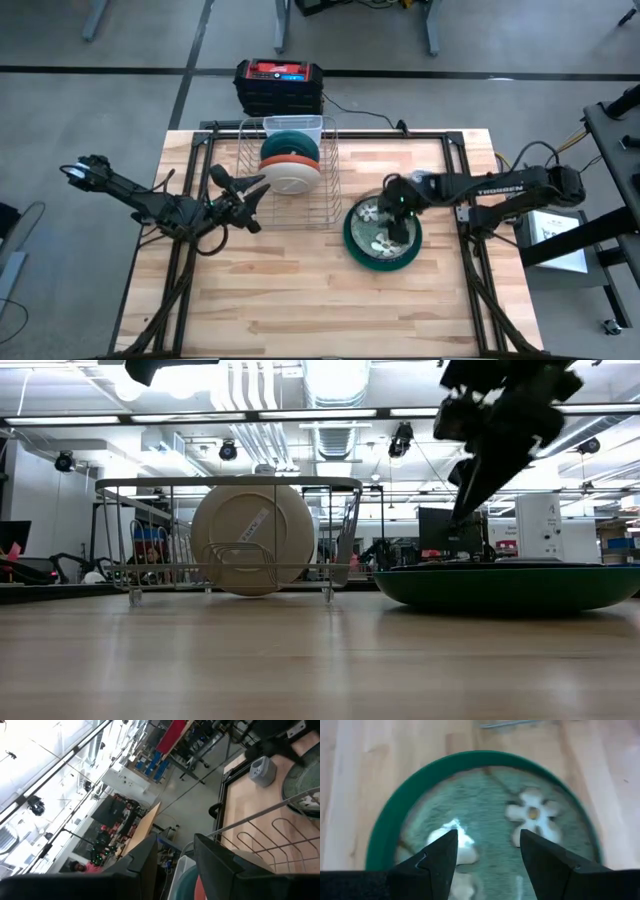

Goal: Sort dishes
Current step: Put the green ceramic plate into the dish rack

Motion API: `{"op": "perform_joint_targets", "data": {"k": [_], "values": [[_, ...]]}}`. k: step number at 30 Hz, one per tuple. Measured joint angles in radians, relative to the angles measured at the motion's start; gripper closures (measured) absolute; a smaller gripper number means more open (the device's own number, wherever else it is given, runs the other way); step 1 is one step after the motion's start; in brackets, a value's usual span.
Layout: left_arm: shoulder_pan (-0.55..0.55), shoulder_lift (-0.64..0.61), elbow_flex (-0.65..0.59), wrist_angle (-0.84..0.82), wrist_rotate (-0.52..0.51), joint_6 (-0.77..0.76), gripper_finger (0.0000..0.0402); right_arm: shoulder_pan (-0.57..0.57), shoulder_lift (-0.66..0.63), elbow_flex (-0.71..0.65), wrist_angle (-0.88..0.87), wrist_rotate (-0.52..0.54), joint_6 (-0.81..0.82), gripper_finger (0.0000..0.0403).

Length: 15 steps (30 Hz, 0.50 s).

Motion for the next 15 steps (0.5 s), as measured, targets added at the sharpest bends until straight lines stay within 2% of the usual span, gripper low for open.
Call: {"op": "perform_joint_targets", "data": {"k": [6, 15], "values": [[0.0, 0.0, 0.0, 0.026, 0.005, -0.033, 0.0284, 0.145, 0.0, 0.0, -0.001, 0.058, 0.097, 0.0195], [0.0, 0.03, 0.0, 0.092, 0.083, -0.1, 0.0284, 0.333, 0.051, 0.0, -0.009, 0.162, 0.202, 0.0194]]}}
